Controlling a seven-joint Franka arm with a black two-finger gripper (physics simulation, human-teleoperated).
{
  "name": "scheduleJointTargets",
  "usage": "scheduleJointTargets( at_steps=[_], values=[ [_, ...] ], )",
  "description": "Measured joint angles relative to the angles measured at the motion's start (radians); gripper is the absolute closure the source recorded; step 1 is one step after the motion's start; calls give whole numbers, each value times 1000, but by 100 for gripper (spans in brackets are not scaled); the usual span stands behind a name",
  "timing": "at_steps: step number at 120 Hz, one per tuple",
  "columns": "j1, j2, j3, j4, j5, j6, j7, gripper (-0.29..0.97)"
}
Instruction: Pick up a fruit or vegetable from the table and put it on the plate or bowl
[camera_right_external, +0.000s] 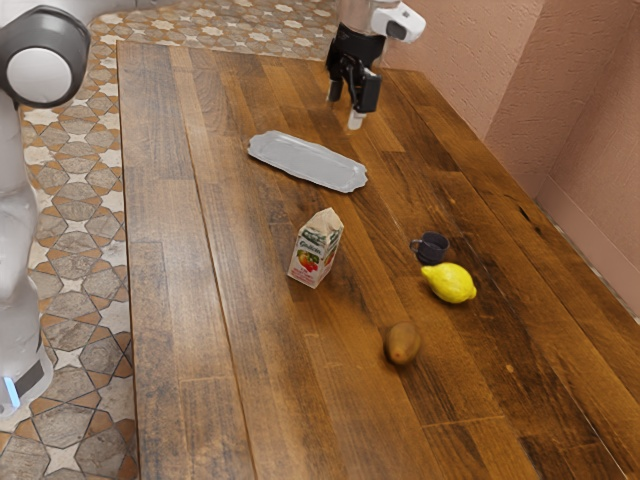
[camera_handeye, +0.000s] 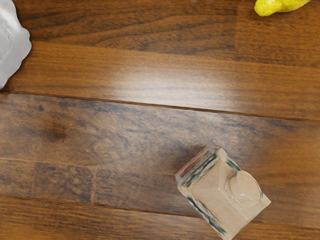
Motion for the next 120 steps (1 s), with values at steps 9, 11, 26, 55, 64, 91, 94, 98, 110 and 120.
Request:
scheduleJointTargets(
  at_steps=[9, 11, 26, 55, 64, 91, 94, 98, 110, 120],
  values=[
    [20, 0, 0, 0, 0, 24, 1, 0],
    [25, 0, 0, 0, 0, 28, 1, 0],
    [53, 0, 0, 0, -1, 50, 1, 0],
    [119, -6, -42, 234, -1, 7, 2, 0],
    [180, 5, -116, 252, -1, 3, 2, 0],
    [80, 108, -227, 254, -5, 18, 2, 0],
    [35, 125, -233, 254, -2, 27, 1, 0],
    [-16, 146, -239, 254, 1, 41, 1, 0],
    [-56, 208, -244, 257, 6, 81, 2, 0],
    [-44, 241, -242, 255, 7, 114, 3, 0]
  ],
)
